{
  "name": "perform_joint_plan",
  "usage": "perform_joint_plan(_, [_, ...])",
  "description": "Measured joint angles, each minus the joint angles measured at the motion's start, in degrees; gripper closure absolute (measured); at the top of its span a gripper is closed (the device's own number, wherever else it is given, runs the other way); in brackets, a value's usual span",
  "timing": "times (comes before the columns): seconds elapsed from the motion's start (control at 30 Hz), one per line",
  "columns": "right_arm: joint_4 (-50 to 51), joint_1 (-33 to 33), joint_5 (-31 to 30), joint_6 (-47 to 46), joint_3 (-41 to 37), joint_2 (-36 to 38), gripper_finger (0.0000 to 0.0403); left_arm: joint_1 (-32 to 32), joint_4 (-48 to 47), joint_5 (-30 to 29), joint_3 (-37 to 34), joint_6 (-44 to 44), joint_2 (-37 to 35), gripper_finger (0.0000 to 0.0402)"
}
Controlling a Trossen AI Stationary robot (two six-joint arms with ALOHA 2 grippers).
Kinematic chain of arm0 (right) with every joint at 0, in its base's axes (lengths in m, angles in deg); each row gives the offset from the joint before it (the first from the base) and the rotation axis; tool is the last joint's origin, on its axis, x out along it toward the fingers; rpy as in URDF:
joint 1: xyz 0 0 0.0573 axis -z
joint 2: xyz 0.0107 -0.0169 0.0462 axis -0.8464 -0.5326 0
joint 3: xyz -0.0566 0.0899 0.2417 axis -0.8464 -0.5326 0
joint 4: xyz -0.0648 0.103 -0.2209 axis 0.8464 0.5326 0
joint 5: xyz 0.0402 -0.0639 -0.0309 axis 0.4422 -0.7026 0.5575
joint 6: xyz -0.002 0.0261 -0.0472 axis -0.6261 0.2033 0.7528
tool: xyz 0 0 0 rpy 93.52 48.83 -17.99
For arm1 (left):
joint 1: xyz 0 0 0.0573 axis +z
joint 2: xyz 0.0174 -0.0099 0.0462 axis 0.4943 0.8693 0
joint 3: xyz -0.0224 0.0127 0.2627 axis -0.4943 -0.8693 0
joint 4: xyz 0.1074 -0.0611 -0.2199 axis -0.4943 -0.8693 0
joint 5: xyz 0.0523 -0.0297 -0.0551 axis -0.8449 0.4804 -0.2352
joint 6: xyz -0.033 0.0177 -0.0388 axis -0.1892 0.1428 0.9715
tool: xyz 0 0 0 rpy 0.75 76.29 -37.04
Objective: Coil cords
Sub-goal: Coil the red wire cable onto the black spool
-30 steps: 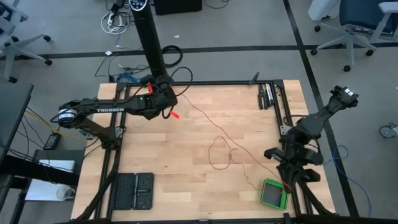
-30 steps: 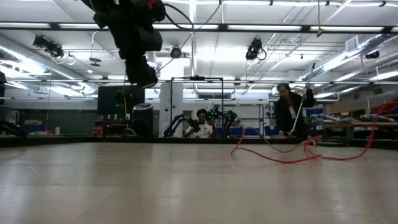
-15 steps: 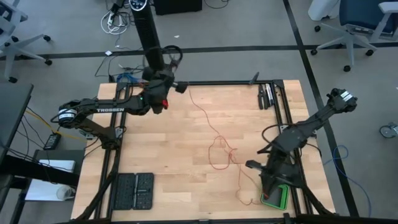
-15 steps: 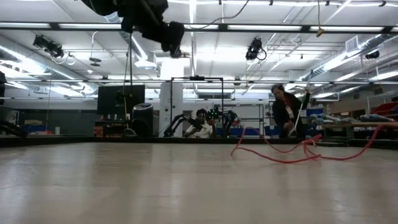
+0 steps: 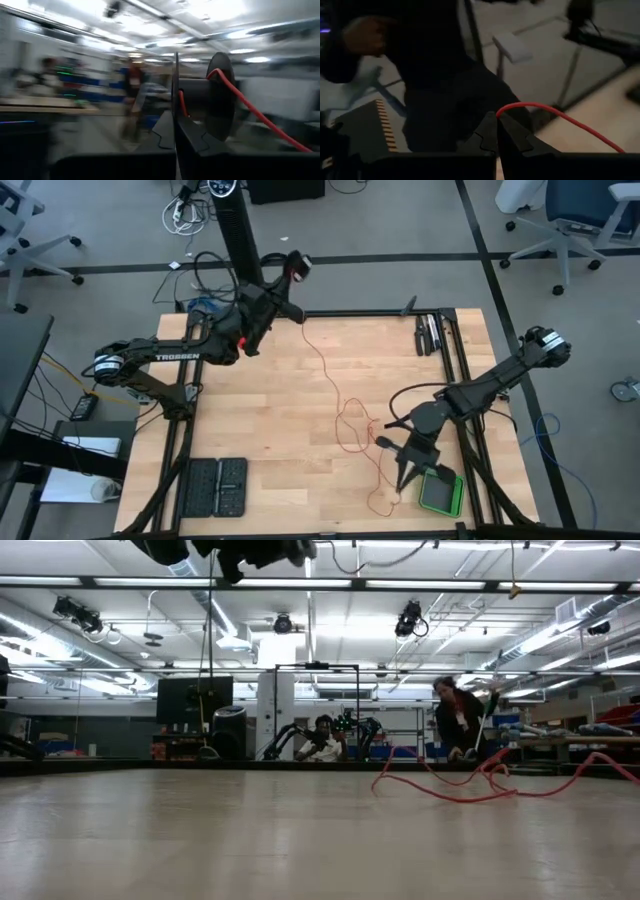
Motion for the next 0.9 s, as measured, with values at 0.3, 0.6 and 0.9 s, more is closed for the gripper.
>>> perform_joint_plan(0.3, [10.6, 1.6, -5.9, -7.6, 0.0, 1.4, 0.0402, 0.0, -5.1, 11.1, 0.0, 1.8, -0.6, 0.0401])
perform_joint_plan(0.6, [20.0, 0.8, -4.7, -18.6, 0.0, 2.1, 0.0401, 0.5, -15.1, 5.6, 0.0, -9.9, -0.8, 0.0401])
perform_joint_plan(0.9, [17.7, 0.2, -4.9, -14.4, 0.0, 2.6, 0.0401, 0.4, -20.9, 1.9, 0.0, -12.9, -0.8, 0.0401])
